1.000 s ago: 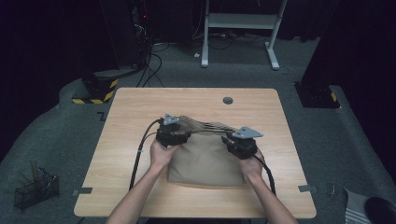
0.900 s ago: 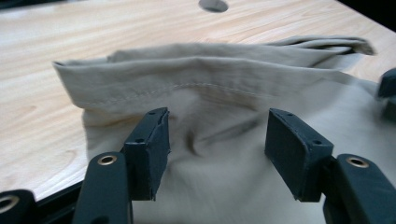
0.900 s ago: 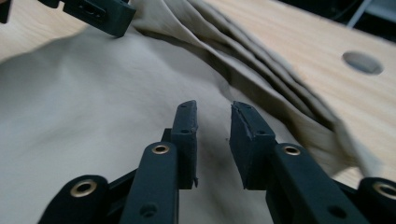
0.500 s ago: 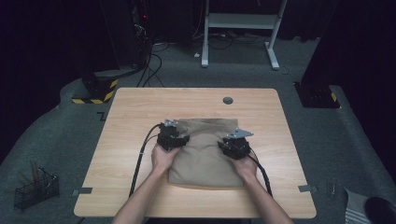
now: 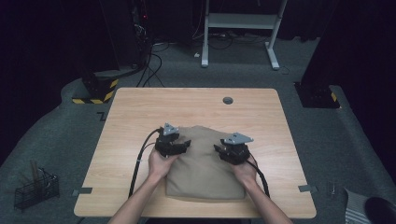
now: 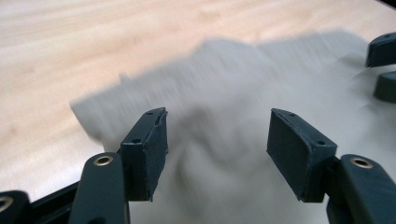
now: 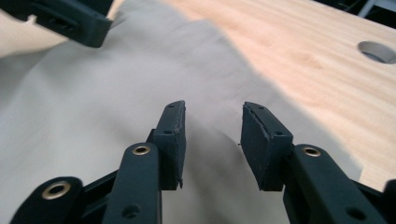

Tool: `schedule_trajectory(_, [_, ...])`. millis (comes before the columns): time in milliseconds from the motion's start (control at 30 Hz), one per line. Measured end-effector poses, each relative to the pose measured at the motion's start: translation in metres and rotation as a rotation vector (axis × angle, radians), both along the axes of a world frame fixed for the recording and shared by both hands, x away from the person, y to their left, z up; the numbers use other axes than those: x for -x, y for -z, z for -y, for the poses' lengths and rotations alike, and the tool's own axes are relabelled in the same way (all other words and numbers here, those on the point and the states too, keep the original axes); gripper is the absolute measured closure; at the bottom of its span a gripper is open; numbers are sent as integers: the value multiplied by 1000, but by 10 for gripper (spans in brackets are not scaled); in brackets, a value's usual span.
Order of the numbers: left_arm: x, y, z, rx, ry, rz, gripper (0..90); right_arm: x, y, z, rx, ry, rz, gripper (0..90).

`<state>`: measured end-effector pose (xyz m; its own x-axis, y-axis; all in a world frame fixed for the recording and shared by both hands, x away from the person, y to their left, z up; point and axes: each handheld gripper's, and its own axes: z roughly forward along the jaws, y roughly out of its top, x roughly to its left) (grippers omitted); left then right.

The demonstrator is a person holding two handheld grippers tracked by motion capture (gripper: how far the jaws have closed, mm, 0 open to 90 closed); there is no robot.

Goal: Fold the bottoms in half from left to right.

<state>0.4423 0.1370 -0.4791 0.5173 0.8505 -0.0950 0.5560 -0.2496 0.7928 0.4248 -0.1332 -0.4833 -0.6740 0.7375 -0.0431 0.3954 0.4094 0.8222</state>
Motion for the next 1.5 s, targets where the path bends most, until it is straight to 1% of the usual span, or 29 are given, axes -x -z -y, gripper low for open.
schedule_trajectory(67, [-14, 8, -1, -17, -31, -33, 387, -15, 6, 2, -3, 35, -25, 601])
schedule_trajectory(133, [-25, 18, -6, 6, -57, -73, 375, -26, 16, 7, 4, 67, -69, 602])
schedule_trajectory(167, [-29, 20, -10, 9, -74, -84, 373, -29, 20, 10, 11, 75, -82, 597])
schedule_trajectory(233, [-35, 22, -16, 15, -103, -101, 372, -33, 24, 17, -5, 85, -97, 577])
schedule_trajectory(300, [-34, 19, -20, -2, -121, -96, 378, -35, 23, 21, -6, 95, -96, 567])
schedule_trajectory(400, [-16, 7, -22, 21, -64, -51, 370, -29, 13, 24, -13, 118, -70, 561])
schedule_trajectory(467, [4, 3, -19, 53, -8, -34, 363, -18, 6, 23, -13, 96, -40, 560])
schedule_trajectory(533, [23, 6, -15, 59, 42, -19, 355, -1, 1, 18, 21, 56, 6, 564])
schedule_trajectory(567, [30, 10, -12, 55, 67, -22, 355, 7, 0, 15, 37, 34, 14, 570])
schedule_trajectory(600, [34, 14, -9, 37, 85, -28, 352, 13, 1, 13, 31, 11, 11, 577])
schedule_trajectory(633, [37, 18, -7, 17, 94, -28, 348, 17, 4, 12, 9, -15, -11, 583])
schedule_trajectory(667, [39, 22, -5, 1, 97, -30, 346, 21, 8, 9, 1, -40, -38, 586])
schedule_trajectory(733, [40, 29, -4, -42, 95, -38, 347, 25, 18, 5, 52, -60, -53, 595])
schedule_trajectory(767, [40, 33, -6, -55, 91, -46, 346, 25, 22, 5, 61, -59, -60, 601])
schedule_trajectory(833, [39, 39, -12, -81, 82, -53, 341, 24, 26, 13, 47, -49, -70, 611])
schedule_trajectory(900, [37, 39, -20, -78, 61, -56, 332, 23, 27, 23, 76, -18, -43, 594])
schedule_trajectory(933, [37, 38, -24, -86, 47, -53, 332, 22, 27, 29, 95, 12, -39, 582])
schedule_trajectory(967, [38, 35, -26, -86, 38, -51, 331, 20, 27, 35, 99, 31, -51, 574])
schedule_trajectory(1000, [41, 32, -28, -80, 39, -48, 327, 20, 26, 41, 87, 49, -69, 571])
schedule_trajectory(1033, [45, 28, -28, -64, 47, -43, 317, 21, 24, 46, 76, 66, -70, 570])
schedule_trajectory(1067, [51, 24, -28, -48, 60, -32, 305, 25, 20, 49, 64, 71, -56, 570])
schedule_trajectory(1133, [66, 16, -24, -21, 94, -13, 292, 36, 13, 51, 24, 49, -49, 566])
schedule_trajectory(1200, [83, 14, -18, -18, 132, -9, 278, 51, 9, 48, -15, -2, -60, 561])
schedule_trajectory(1233, [91, 17, -14, -25, 154, -13, 278, 59, 9, 45, -17, -26, -55, 560])
schedule_trajectory(1300, [102, 26, -8, -66, 176, -22, 277, 73, 12, 38, -14, -71, -61, 555])
schedule_trajectory(1367, [104, 35, -8, -90, 175, -29, 288, 79, 21, 32, 14, -101, -90, 551])
schedule_trajectory(1433, [100, 40, -13, -77, 147, -47, 296, 78, 32, 30, 75, -96, -104, 546])
schedule_trajectory(1467, [98, 41, -17, -81, 123, -54, 296, 75, 35, 33, 71, -80, -117, 541])
schedule_trajectory(1500, [97, 40, -22, -69, 109, -63, 295, 72, 36, 38, 50, -57, -133, 535])
